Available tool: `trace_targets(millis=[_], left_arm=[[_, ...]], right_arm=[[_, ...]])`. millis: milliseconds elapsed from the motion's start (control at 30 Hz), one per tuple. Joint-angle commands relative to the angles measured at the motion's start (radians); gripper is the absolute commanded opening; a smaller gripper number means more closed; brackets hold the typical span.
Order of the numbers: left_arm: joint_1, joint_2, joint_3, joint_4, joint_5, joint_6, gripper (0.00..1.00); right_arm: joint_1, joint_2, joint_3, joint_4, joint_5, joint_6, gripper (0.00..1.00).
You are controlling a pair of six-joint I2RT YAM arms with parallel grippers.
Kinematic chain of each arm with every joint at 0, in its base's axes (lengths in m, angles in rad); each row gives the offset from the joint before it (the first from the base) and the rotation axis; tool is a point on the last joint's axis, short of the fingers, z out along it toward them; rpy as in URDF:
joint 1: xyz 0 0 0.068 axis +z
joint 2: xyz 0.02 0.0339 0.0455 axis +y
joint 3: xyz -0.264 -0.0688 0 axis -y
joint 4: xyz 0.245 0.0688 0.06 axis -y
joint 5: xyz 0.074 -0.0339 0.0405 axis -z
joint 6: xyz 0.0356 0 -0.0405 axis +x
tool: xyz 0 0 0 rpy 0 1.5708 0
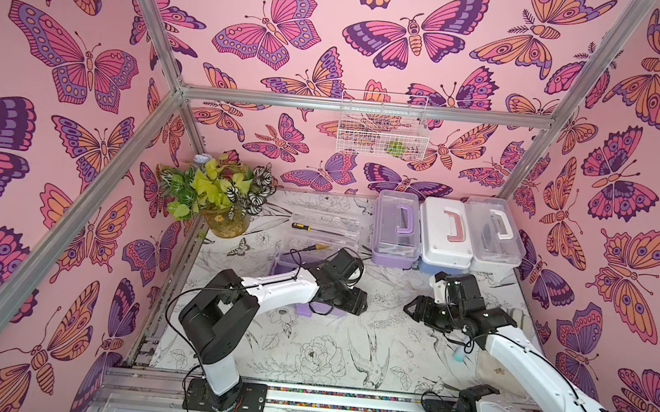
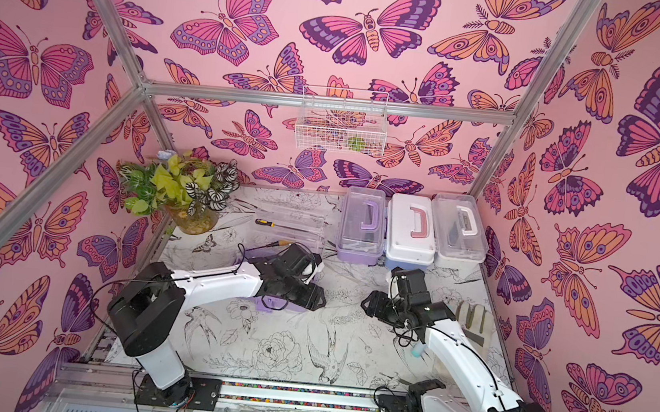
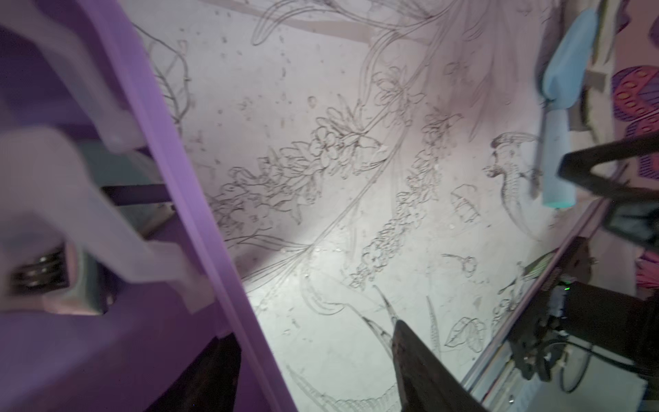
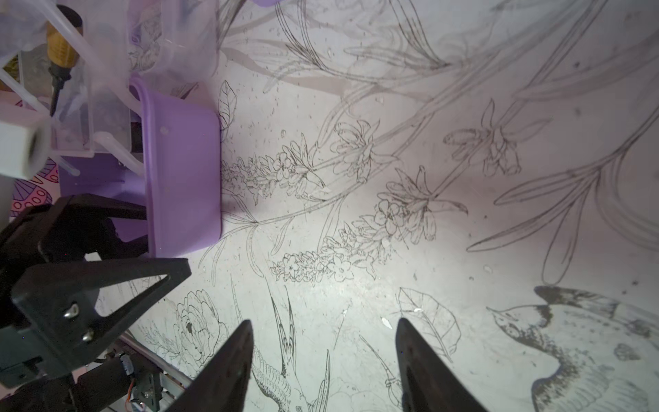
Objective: Close toolboxes
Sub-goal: Move the toolbox to the center of the board, then adjust the toolbox at the center of the board.
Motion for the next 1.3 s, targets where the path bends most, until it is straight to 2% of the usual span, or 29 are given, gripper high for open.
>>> trace_targets(millis=[0,167,367,533,733,933,1133,1267], left_arm=[[-0.002,0.047,-0.001,0.196,0.15,-0.108,0.69],[-0.012,0.14,0.079,0.311,0.242,-0.179,0.7],[-0.026,0.247,0.218,0.313,0.199,-0.182,0.77],[-0.038,0.257,0.233,0.308,0.143,-0.155,0.82],[-0.04,0.142,0.24,0.138,0.083,-0.09,0.92],[-0.032,-0.036,0.225,-0.073,-0.024,0.03,1.0],[0.09,-0.27,0.107,-0.193,-0.065,0.059,1.0],[0.213,-0.456,-0.025,-0.215,-0.013,0.044,1.0]], right_arm=[[-0.006,-0.042,-0.047,0.061,-0.061,0.08,0.59],[-0.006,-0.086,-0.115,0.051,-0.049,0.107,0.56],[-0.005,-0.108,-0.144,0.07,-0.057,0.121,0.54],[0.055,-0.143,-0.128,0.059,-0.009,0.167,0.54],[0.164,-0.127,-0.076,0.167,0.079,0.264,0.53],[0.272,-0.009,0.007,0.249,0.156,0.312,0.56],[0.32,0.132,0.106,0.234,0.198,0.305,0.67],[0.344,0.232,0.191,0.144,0.258,0.295,0.69]])
